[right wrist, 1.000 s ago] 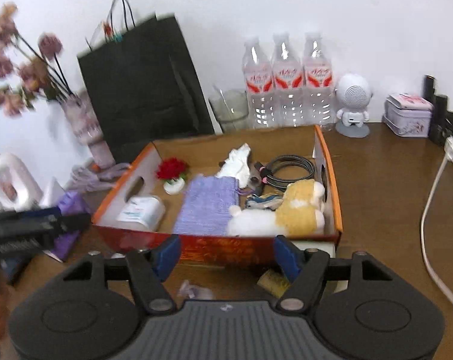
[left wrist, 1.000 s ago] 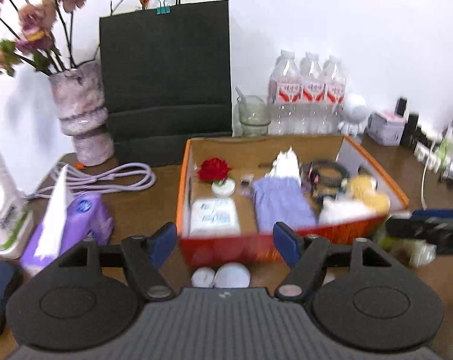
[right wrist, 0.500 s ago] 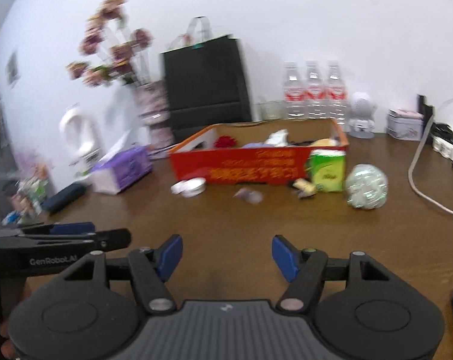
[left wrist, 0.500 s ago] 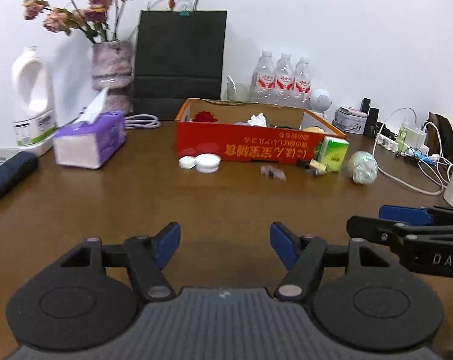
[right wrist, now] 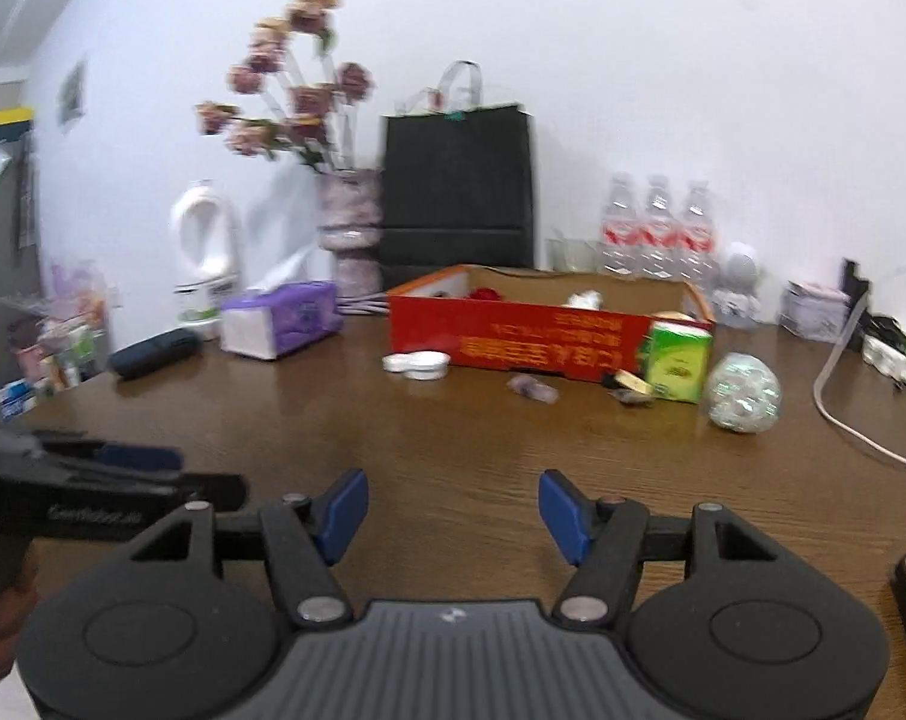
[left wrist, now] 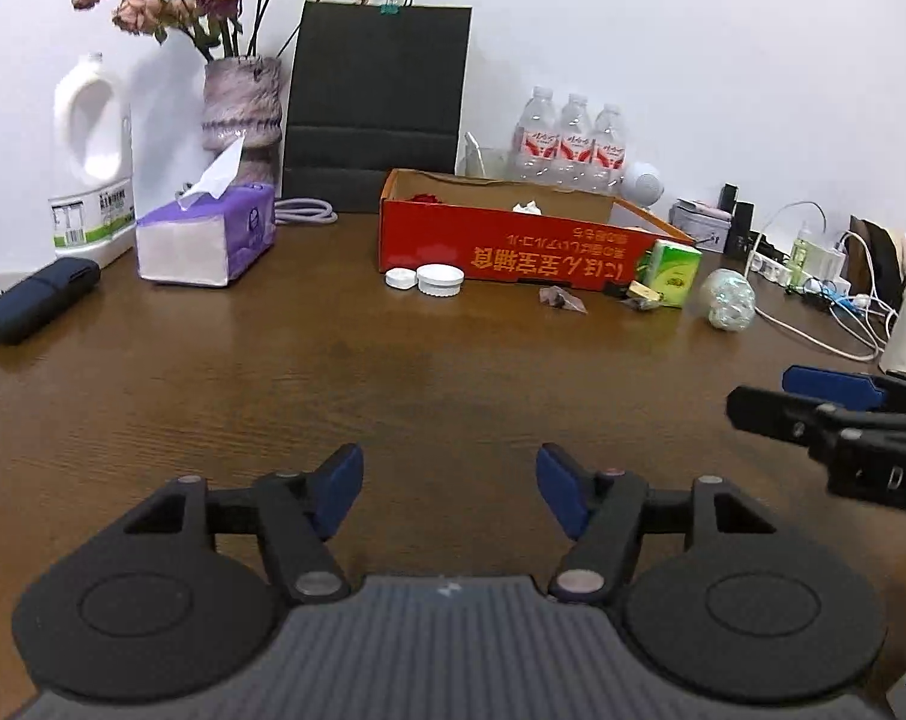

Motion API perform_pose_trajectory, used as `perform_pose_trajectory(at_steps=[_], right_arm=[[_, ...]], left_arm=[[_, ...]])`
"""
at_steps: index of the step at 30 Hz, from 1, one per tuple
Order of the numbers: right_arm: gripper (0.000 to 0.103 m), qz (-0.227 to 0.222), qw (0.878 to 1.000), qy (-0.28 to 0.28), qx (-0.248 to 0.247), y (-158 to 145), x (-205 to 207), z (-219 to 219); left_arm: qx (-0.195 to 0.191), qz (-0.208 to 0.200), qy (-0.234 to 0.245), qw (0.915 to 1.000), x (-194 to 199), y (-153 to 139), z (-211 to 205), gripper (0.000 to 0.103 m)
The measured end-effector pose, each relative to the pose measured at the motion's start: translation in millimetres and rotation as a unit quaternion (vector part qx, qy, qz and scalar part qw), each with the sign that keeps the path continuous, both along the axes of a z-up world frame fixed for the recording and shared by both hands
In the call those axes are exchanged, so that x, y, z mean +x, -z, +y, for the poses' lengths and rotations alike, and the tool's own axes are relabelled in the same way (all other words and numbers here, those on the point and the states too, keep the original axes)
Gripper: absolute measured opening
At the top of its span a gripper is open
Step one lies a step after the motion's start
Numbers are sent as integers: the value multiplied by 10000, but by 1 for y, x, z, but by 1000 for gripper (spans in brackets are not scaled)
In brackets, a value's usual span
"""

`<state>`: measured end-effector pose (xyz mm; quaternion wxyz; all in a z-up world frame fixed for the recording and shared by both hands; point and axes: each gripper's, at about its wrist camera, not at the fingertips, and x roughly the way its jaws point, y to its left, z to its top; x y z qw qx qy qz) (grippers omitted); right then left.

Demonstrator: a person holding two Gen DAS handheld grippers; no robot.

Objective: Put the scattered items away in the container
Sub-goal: 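Withdraw both tools from the box toward the white bottle caps, then grasp the small white cap with the left tool while the right tool grasps the large cap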

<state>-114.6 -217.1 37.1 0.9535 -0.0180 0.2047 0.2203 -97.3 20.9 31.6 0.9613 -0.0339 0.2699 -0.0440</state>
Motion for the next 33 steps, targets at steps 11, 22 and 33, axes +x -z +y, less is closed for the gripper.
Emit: perform_pose_trajectory(at_steps=[11,22,33], right_arm=[[63,892,9941,-624,-46,-4,137,44],[36,1203,9897,-686,-378,21,254,152],[11,1197,9912,-569,-51,14,226,94]], left_arm=[[806,-74,-247,9964,100,-23,38,66],[633,5,228,9977,163,-19,59,66],[622,424,1023,9919,250,6,34,53]])
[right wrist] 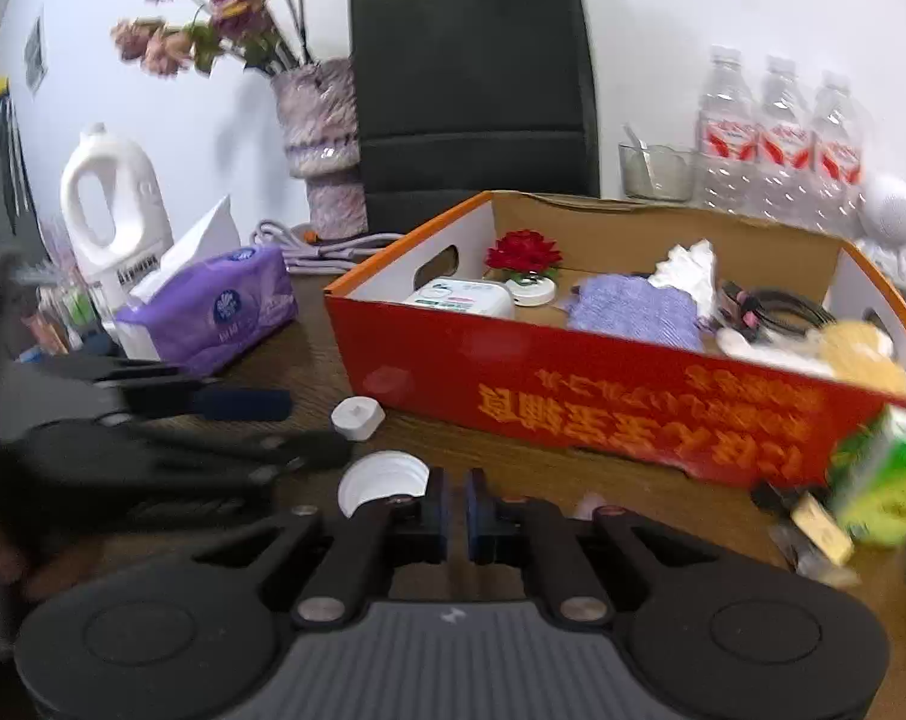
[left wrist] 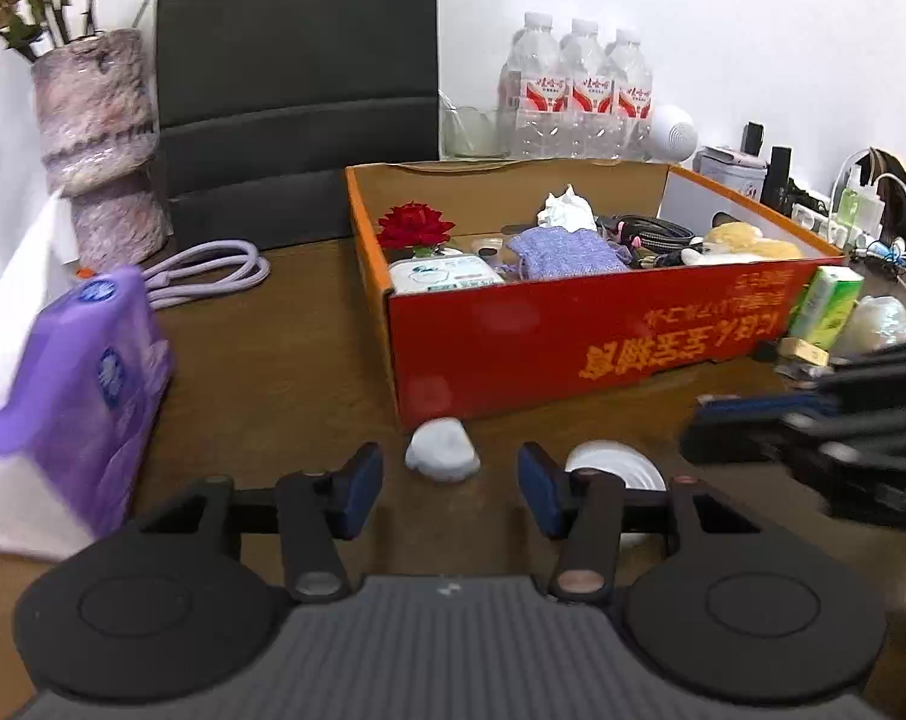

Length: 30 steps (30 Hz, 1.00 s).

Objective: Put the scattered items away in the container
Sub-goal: 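Grasp the small white cap with the left tool while the right tool grasps the large cap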

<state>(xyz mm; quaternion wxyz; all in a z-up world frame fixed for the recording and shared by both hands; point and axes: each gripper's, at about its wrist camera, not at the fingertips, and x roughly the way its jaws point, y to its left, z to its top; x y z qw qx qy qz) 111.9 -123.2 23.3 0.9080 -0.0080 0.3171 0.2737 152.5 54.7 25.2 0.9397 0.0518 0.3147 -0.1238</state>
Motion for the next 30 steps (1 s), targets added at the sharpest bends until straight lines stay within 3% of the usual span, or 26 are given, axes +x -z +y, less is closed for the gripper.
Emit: perform_pose_trajectory(at_steps=[2,4,6,7,14,16,20,24,30], right_arm=[[21,28,9999,-54,132,0,-1,-6],[42,38,9998,-135,112,1,-1,-4],[53,101,9996,-270,79,6,-1,1],[56,150,9992,-349,76,9,-1,5],[54,6,9986,-368,-374,15,3,35],[39,43,9984,-416,-390,18,5,39],[39,-150,9977,-444,-488,20,-1,44],[39,-191,9988,-372,-268,10,-10,30],[39,-562,9977,102,356,-28,-54,-21]], left_arm=[[97,67,-100,9999,10,2,-2,49],[90,159,-263,9995,18,5,0,42],[-30,166,-351,9992,19,5,5,27],[-35,169,-358,9992,17,5,7,26],[-231,150,-502,9984,-10,3,28,26],[-245,86,-610,9978,-21,-1,31,26],[-339,-119,-650,9972,-40,-14,36,26],[-355,-137,-914,9951,-57,-20,30,26],[-600,-794,-1007,9899,-138,-44,-4,26]])
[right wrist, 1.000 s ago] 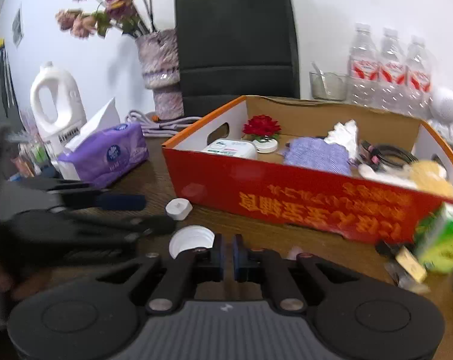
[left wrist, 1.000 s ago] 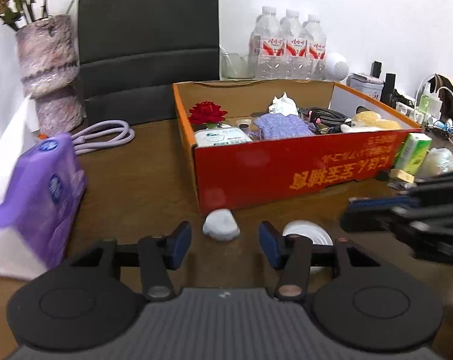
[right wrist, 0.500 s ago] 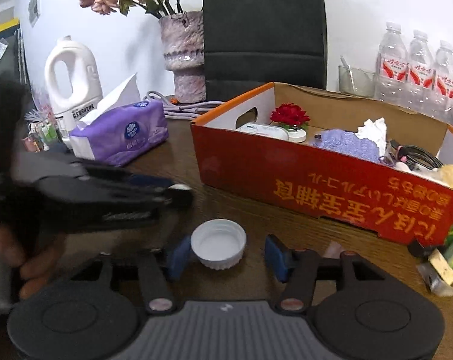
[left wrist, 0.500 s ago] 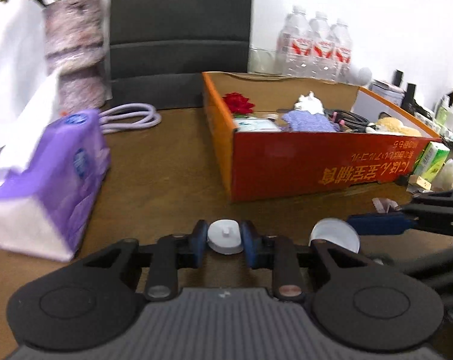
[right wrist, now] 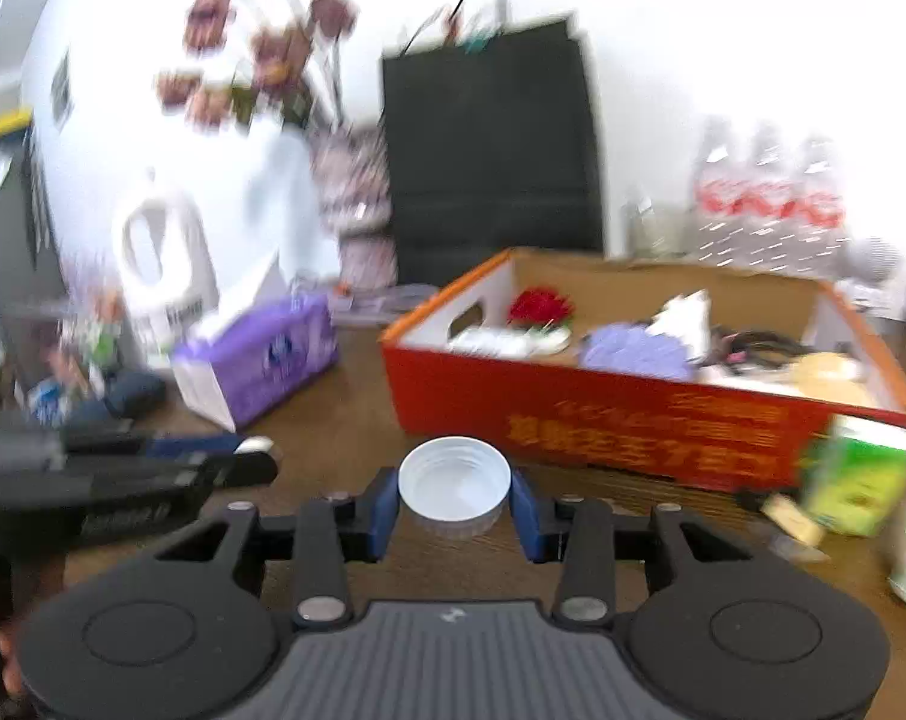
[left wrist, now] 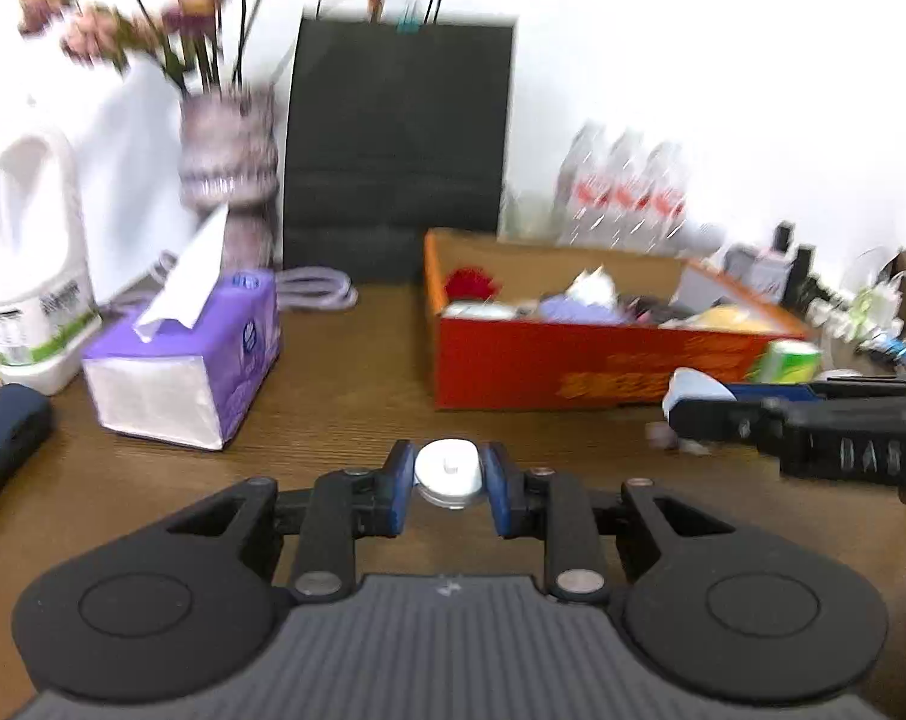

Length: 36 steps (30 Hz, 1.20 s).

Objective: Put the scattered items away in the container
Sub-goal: 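Grasp the small white cap with the left tool while the right tool grasps the large cap, then carry both white caps into the box and open both tools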

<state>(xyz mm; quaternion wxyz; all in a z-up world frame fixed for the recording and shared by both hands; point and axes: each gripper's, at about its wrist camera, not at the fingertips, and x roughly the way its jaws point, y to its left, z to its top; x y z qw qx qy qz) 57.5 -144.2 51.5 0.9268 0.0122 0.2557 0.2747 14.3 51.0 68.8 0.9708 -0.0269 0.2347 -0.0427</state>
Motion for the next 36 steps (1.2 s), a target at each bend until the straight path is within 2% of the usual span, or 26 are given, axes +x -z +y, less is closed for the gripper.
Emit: perform_pose_trajectory(at_steps=[2,4,9,14,18,24,28,30,34,36], right_arm=[[39,-72,9993,176,334,-8,-23,-20],[39,-210,9982,264,492,-14,-47,-33],[39,-492,9976,315,364,-17,-100,-59],[39,-760,9963,347,221,-6,-150,-81],[39,-669,9962,496,270,-2,-177,-97],[39,-1003,9925,642,289,-13,-204,-111],[39,-1084,9910,711,339,-22,-199,-115],[39,-989,9919,791,131,-30,-193,-110],[39,-906,9940,615,20,-44,-185,-106],[39,-556,9962,627,244,-46,-165,-106]], left_arm=[[-119,-98,-45,9999,-27,-2,-9,26],[-31,-173,-216,9996,-53,-4,-19,26],[-172,-444,-407,9980,-107,-10,-33,26],[7,-520,-226,9984,-135,-14,-45,26],[-53,-425,-250,9988,-140,-15,-43,26],[10,-645,-241,9976,-154,-26,-45,26],[168,-666,-292,9972,-149,-36,-48,26],[348,-609,-218,9973,-145,-42,-52,26],[138,-248,32,9996,-113,-46,-55,26],[74,-326,210,9992,-91,-44,-59,27]])
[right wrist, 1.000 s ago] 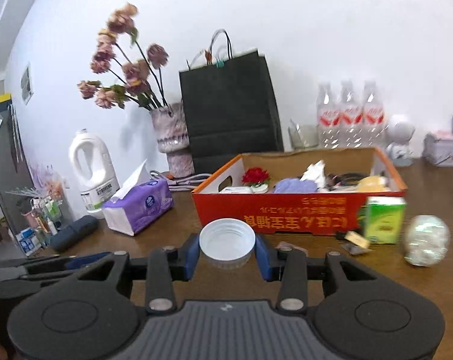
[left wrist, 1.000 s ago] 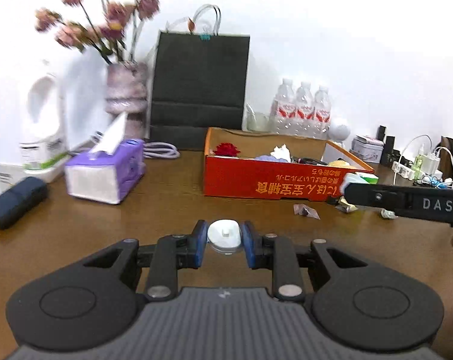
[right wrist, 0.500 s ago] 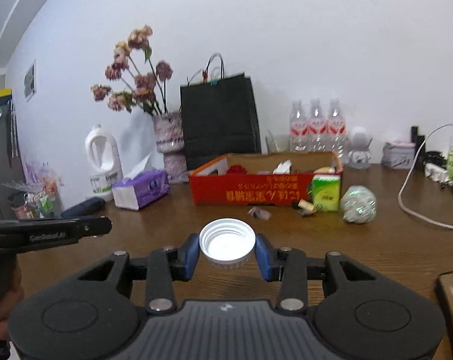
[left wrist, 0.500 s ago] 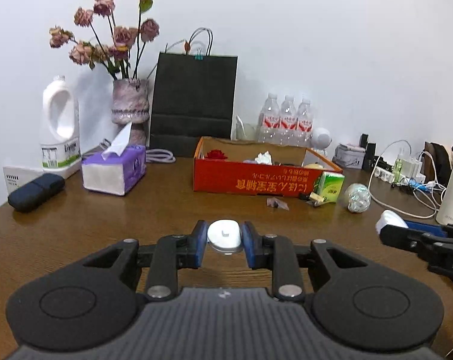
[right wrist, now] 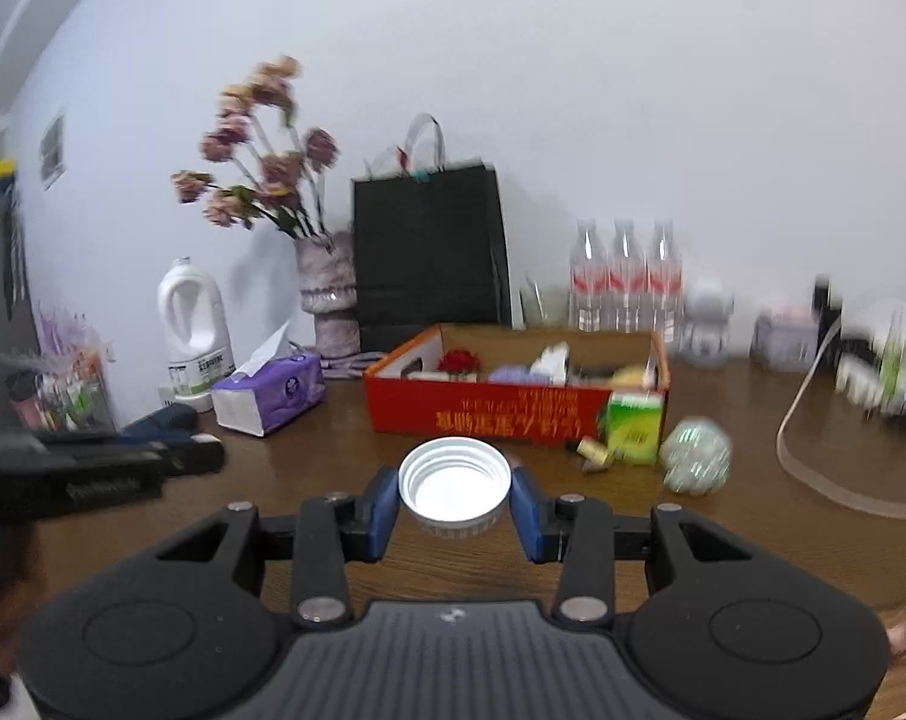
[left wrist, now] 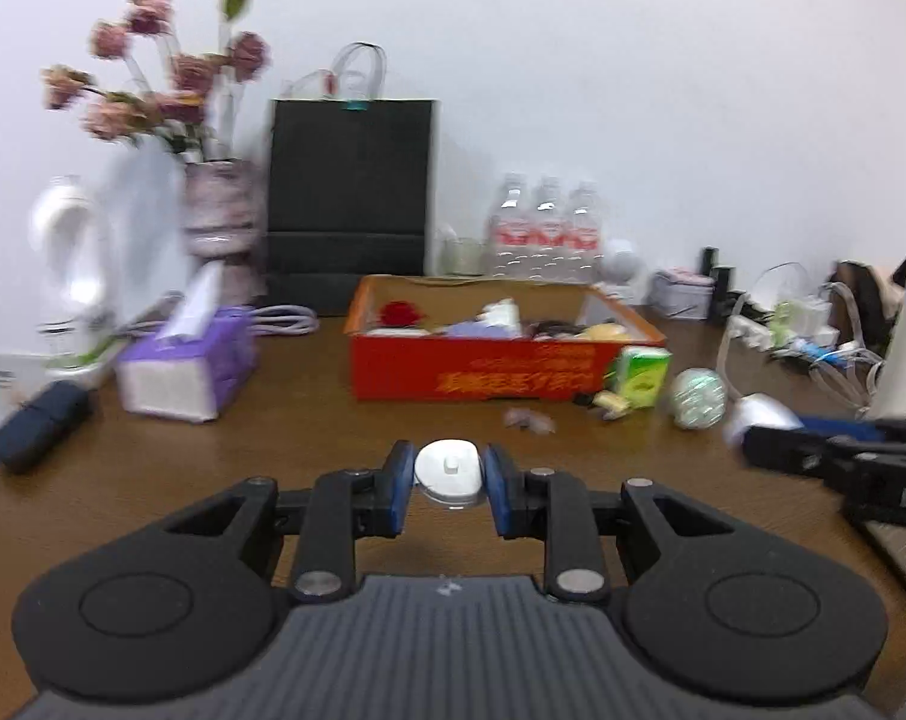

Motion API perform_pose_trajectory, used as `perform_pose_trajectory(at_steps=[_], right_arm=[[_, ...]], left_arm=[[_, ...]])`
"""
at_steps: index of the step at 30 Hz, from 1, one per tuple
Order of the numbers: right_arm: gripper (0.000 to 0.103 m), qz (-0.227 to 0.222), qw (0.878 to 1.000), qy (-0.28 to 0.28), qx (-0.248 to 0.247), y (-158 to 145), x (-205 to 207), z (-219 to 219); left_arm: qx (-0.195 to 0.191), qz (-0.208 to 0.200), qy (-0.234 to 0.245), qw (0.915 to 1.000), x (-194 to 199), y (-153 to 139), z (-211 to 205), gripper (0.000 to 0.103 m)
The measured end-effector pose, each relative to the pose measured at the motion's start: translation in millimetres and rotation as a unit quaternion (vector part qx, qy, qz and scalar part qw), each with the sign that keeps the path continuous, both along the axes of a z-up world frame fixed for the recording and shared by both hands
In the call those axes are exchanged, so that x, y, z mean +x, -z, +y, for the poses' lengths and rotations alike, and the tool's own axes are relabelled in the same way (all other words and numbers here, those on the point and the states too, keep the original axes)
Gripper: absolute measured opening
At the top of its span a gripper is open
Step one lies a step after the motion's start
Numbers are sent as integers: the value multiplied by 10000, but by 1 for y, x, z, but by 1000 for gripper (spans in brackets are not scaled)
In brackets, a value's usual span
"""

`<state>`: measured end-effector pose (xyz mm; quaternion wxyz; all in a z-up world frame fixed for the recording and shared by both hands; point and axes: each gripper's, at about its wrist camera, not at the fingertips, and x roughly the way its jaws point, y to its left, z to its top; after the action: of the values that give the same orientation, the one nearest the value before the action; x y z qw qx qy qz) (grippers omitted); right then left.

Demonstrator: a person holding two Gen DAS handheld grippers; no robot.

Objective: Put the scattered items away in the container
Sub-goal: 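Carry both white caps into the box and open both tools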

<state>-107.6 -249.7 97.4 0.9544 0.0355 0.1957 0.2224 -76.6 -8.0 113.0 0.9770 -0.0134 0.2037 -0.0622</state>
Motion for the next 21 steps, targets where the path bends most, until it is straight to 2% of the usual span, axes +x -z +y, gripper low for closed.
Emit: perform_pose_trajectory(at_steps=[2,3,5,6,8,11,13,17,19,21], right_arm=[[39,49,9994,-91,342,3,18,0],[39,-24,9992,-52,390,4,28,2],[39,-297,9975,-81,643,3,42,3],[39,-467,9961,-156,731,0,51,3],[39,-762,9955,-105,553,-8,71,8],[39,-818,9962,-193,245,-24,116,15],[39,-775,9968,-146,139,-33,164,19],[39,61,9999,-108,52,-33,275,36],[39,468,9989,-52,-47,-24,326,42],[39,815,9954,202,-460,-11,369,48]], left_arm=[[-69,-265,-25,9996,20,-1,-3,26],[-259,-472,8,9985,27,-4,-2,26],[-649,-927,120,9935,41,-11,3,27],[-711,-951,162,9928,53,-15,4,27],[-572,-678,295,9956,87,-24,3,26],[-144,-589,597,9964,143,-37,0,27],[146,-284,604,9977,200,-37,-7,27],[332,586,693,9953,314,-14,-22,27],[503,838,627,9932,357,-2,-30,27],[623,1055,543,9910,390,11,-36,27]])
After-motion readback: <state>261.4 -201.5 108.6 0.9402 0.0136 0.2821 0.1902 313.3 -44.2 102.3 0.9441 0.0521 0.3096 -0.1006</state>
